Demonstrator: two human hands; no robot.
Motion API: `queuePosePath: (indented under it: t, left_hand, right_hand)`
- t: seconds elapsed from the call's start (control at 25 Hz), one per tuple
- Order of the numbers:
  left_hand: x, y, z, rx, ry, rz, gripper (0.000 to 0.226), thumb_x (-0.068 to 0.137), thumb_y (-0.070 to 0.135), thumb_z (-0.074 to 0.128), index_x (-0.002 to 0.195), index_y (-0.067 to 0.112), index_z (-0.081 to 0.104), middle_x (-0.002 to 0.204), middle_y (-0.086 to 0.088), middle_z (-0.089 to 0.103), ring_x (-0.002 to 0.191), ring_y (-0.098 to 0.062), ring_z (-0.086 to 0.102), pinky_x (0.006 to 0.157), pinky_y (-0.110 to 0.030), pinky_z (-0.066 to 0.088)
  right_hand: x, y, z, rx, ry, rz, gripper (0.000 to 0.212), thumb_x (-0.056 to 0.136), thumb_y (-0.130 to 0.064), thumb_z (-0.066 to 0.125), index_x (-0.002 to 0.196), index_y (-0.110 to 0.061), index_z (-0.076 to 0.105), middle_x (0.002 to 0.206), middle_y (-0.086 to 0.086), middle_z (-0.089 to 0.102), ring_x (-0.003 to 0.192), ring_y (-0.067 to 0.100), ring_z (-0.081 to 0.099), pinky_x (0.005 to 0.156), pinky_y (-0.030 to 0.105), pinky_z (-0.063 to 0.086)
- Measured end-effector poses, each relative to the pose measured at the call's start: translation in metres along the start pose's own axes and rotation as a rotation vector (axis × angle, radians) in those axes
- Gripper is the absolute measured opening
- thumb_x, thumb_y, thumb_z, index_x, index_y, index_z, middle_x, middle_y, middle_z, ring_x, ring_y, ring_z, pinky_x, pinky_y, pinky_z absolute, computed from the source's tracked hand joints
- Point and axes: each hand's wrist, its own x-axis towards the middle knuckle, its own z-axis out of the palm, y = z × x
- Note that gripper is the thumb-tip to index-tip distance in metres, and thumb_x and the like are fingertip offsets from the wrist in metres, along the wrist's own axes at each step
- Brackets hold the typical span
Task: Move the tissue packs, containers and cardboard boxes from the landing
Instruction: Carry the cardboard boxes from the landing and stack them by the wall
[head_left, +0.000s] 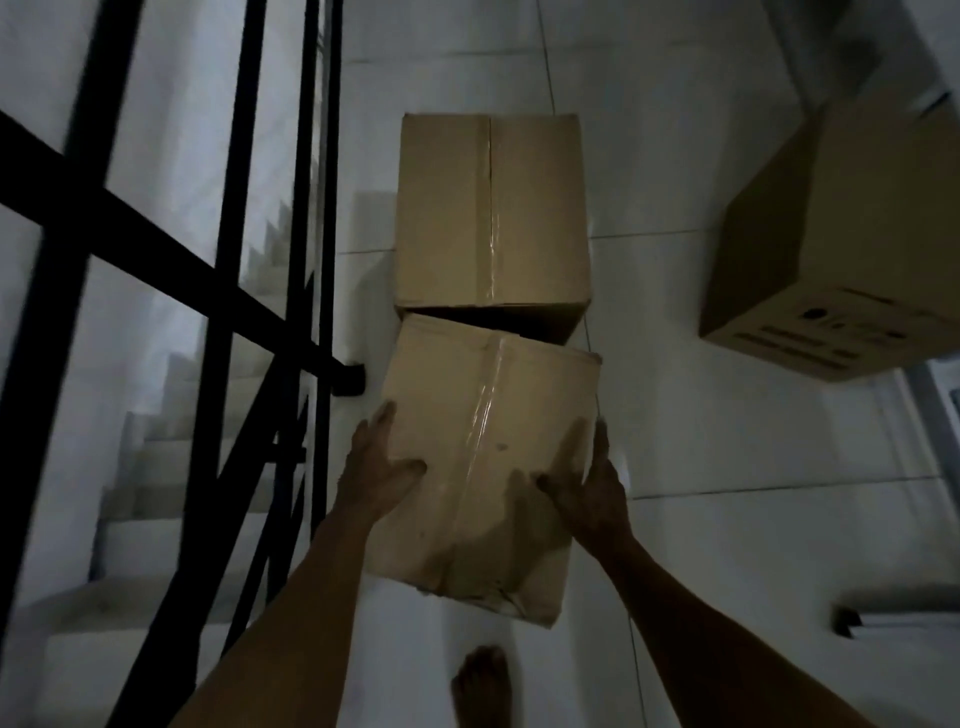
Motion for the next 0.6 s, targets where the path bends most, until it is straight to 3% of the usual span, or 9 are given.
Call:
queuePosePath:
  t: [0.12,0.24,0.36,0.52,0.6]
  left_hand:
    - [0.012,-0.006,0.006,0.014,0.021,-0.03,0.107,0.071,0.052,0.071,0.15,0.052,-0.002,0.155,-0.008,0.025,0.136,-0.033,0.038,0.108,-0.052,0.036]
    - [0.006,-0.006,0.016,0.06,0.062,-0.02,0.113,0.066,0.059,0.073,0.142,0.065,-0.011,0.144,-0.01,0.038,0.125,-0.039,0.045,0.099,-0.059,0.042]
    - [-0.002,-0.001,0.026,0.029,0.039,0.0,0.122,0.065,0.059,0.08,0.138,0.067,-0.018,0.144,-0.012,0.038,0.125,-0.039,0.045,0.1,-0.057,0.043]
    - [-0.011,0.002,0.036,-0.116,-0.009,0.044,0.129,0.066,0.048,0.086,0.142,0.063,-0.017,0.156,-0.006,0.026,0.136,-0.031,0.039,0.107,-0.046,0.037]
    - [-0.007,-0.002,0.035,-0.134,-0.01,0.073,0.13,0.065,0.048,0.087,0.144,0.061,-0.016,0.16,-0.002,0.023,0.139,-0.028,0.037,0.11,-0.044,0.035]
  right_hand:
    - [0.014,0.015,0.017,0.014,-0.03,-0.083,0.127,0.062,-0.073,0.067,0.154,-0.035,-0.011,0.162,0.009,0.017,0.137,0.037,0.039,0.104,0.058,0.043]
    - [0.021,0.019,0.017,0.07,0.004,-0.111,0.122,0.064,-0.065,0.07,0.155,-0.035,-0.006,0.163,0.002,0.012,0.141,0.034,0.033,0.108,0.058,0.038]
    - [0.032,0.021,-0.001,0.024,0.005,-0.13,0.122,0.066,-0.058,0.075,0.154,-0.039,-0.007,0.163,0.001,0.013,0.141,0.033,0.032,0.11,0.052,0.038]
    - [0.042,0.034,-0.024,-0.059,-0.152,-0.104,0.137,0.06,-0.048,0.088,0.152,-0.042,-0.013,0.163,-0.006,0.007,0.142,0.028,0.027,0.105,0.035,0.032]
    - [0.044,0.036,-0.02,-0.069,-0.162,-0.102,0.141,0.059,-0.042,0.09,0.151,-0.042,-0.017,0.163,-0.006,0.004,0.14,0.029,0.029,0.103,0.036,0.035]
